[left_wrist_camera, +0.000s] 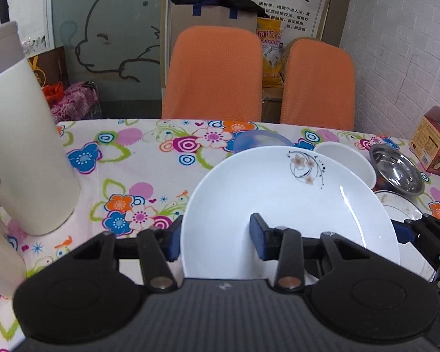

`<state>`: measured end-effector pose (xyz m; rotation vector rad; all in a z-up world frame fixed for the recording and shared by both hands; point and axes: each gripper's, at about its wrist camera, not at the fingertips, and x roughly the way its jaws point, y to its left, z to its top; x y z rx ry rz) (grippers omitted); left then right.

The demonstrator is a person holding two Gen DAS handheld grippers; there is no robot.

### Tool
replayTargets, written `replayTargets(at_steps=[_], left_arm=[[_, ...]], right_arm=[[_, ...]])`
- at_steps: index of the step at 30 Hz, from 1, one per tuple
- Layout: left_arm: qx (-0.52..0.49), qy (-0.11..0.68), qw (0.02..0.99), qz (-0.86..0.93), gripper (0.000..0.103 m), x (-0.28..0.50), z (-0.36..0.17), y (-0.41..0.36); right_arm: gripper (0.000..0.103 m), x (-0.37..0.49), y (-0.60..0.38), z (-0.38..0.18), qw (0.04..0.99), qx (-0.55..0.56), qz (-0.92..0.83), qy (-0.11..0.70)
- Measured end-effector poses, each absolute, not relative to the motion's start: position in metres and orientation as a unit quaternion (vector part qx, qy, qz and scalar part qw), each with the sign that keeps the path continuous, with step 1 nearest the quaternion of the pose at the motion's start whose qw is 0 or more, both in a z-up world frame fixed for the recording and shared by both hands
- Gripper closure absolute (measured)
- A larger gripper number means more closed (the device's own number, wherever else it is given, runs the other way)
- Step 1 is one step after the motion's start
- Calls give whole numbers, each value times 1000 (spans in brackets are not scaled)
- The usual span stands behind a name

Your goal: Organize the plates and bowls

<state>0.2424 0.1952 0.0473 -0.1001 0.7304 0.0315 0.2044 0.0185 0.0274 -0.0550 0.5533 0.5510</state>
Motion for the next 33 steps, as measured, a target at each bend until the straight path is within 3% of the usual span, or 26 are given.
replayTargets(at_steps=[14, 26, 27, 28, 33], left_arm=[[-62, 398, 915, 23, 62, 126, -4, 192], [-85, 382, 920, 3, 63, 111, -29, 198], [-94, 382, 920, 0, 59, 111, -29, 201], [-104, 381, 919, -4, 47, 111, -28, 205], [-152, 360, 920, -27, 28, 98, -15, 220]], right_arm=[[34, 109, 23, -15, 912, -12, 268, 312], [33, 99, 31, -41, 918, -33, 254, 303], [33, 100, 31, -41, 918, -35, 254, 304], [33, 101, 32, -41, 916, -35, 256, 306], [33, 109, 8, -32, 919, 27, 246, 305]])
